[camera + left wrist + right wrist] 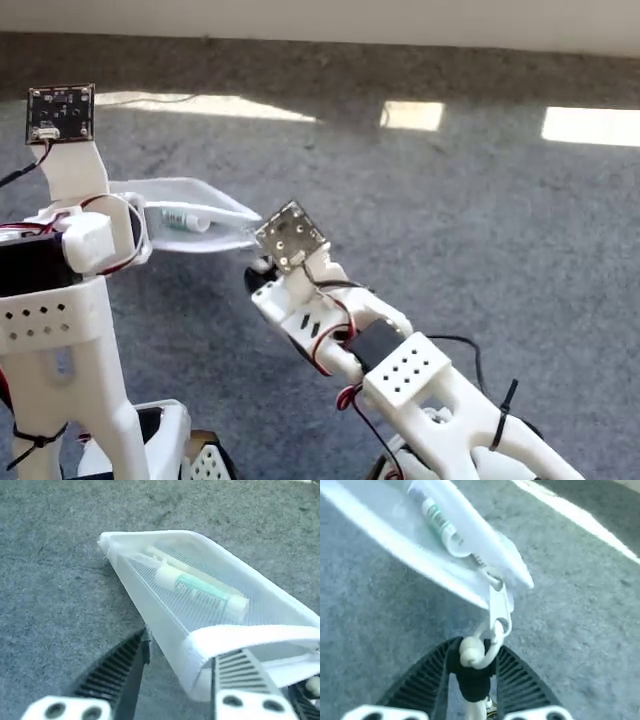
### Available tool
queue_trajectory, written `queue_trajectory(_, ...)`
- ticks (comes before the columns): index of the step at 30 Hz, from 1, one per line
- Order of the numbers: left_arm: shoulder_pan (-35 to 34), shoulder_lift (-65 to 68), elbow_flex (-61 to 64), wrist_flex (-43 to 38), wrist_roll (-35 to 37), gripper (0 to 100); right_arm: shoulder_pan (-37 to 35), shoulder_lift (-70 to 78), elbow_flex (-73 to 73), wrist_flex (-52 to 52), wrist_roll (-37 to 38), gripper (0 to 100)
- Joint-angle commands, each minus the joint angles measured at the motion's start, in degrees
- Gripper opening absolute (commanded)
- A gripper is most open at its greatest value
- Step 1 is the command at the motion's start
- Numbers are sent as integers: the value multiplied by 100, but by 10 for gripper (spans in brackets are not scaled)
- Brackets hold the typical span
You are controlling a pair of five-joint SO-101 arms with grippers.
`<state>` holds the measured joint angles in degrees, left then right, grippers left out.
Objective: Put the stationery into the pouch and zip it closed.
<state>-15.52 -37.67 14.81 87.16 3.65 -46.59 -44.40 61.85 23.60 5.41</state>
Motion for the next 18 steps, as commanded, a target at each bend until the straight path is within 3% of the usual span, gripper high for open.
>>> queue_trajectory(1, -13, 4, -66, -26, 211, 233, -251, -154, -119, 198, 229, 5)
queue_trajectory(13, 40, 22, -22, -782, 1055, 264, -708, -1596, -66, 664, 237, 5)
queue_trajectory(18, 602, 4, -13, -809, 1055, 264, -1095, -2185, 330, 681, 774, 5)
